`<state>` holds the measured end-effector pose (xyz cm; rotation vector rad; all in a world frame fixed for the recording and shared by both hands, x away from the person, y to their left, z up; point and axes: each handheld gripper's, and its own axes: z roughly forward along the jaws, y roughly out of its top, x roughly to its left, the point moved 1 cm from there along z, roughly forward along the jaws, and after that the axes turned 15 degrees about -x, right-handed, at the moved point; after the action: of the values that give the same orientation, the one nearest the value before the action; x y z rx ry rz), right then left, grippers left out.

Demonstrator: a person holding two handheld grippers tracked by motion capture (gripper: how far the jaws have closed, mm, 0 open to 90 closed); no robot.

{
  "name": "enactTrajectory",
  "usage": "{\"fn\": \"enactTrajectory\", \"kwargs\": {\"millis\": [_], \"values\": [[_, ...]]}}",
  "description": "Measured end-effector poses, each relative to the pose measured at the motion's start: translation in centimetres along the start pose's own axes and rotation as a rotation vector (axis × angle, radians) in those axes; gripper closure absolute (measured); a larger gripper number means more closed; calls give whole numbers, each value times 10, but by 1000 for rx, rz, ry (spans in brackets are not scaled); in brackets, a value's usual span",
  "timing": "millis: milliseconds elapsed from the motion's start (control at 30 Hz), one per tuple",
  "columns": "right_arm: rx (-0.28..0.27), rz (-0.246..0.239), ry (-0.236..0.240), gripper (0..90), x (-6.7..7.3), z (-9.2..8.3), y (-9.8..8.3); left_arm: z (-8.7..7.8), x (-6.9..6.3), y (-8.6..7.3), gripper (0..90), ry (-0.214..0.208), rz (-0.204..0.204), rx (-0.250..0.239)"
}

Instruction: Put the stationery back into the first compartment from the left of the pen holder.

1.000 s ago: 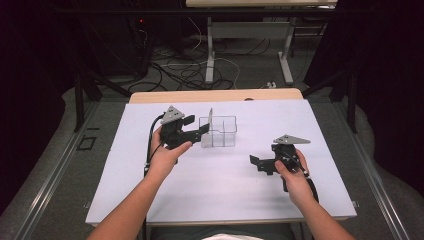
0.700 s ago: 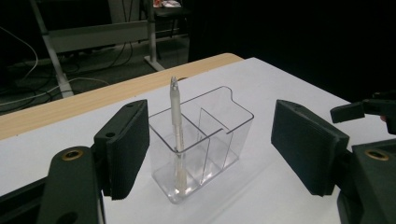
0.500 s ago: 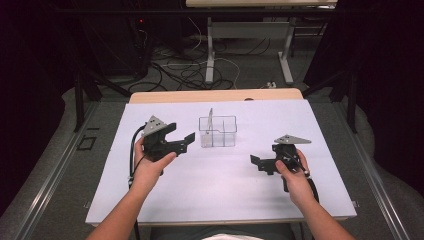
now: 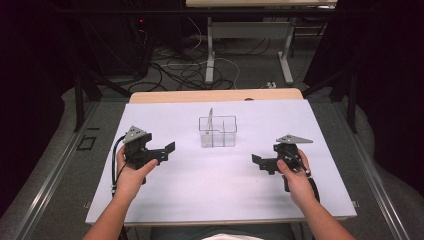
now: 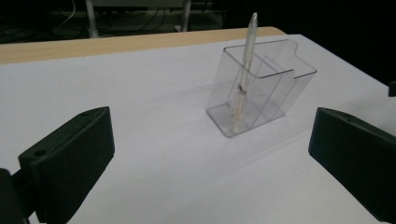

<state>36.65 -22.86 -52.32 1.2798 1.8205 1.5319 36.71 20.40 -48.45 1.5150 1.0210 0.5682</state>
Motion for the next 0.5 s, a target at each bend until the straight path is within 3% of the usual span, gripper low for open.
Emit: {"fn": "enactTrajectory", "kwargs": {"millis": [100, 200, 333, 500], "values": [[1, 3, -2, 0, -1, 0, 0, -3, 4, -6, 2, 6, -9, 14], [4, 10, -10, 0, -2, 0, -1, -6, 9, -11, 2, 25, 6, 20], [0, 2, -14, 0, -5, -1, -1, -8, 16, -14, 1, 53, -16, -5], [1, 2, -23, 0, -7, -1, -2, -6, 23, -19, 1, 71, 4, -13]]}}
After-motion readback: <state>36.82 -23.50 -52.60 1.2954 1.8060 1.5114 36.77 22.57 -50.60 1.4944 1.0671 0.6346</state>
